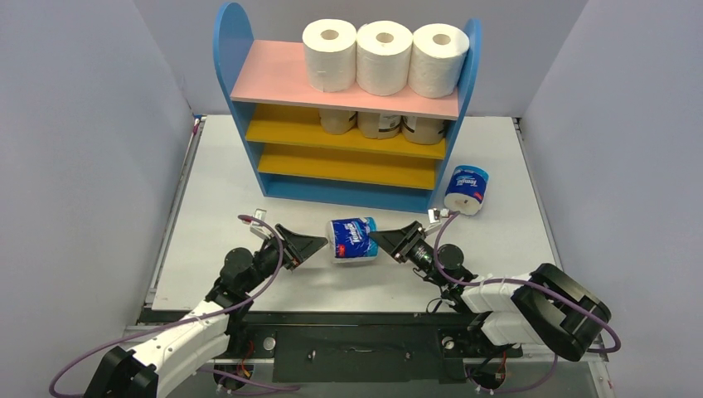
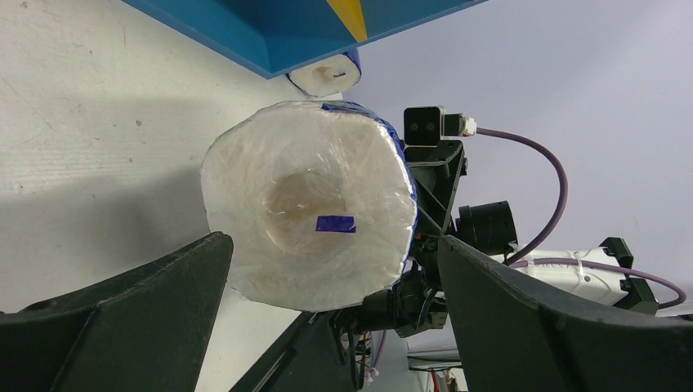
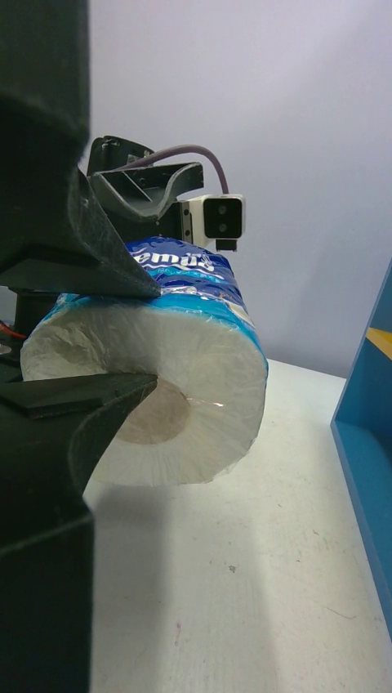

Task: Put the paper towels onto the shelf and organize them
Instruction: Adjust the paper towel at the center of the board.

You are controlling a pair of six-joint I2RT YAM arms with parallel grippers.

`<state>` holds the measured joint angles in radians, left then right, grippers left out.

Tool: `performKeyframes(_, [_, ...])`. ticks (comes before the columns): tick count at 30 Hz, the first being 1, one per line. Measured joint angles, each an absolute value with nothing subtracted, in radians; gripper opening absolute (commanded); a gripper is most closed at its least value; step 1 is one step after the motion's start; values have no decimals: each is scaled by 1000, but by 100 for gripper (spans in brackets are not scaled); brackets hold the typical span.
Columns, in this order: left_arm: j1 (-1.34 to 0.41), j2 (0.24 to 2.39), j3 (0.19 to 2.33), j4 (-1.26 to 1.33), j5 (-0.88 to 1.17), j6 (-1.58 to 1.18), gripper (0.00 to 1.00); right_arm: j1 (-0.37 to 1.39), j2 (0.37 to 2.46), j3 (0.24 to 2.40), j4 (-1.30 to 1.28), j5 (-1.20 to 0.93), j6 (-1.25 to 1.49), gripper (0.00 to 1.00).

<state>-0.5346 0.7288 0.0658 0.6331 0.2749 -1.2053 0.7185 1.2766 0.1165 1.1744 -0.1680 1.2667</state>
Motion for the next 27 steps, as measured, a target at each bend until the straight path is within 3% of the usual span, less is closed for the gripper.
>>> performKeyframes(27, [-586,780,132,635,303,-1139,100,719,1260,157,1089,-218,1217,17])
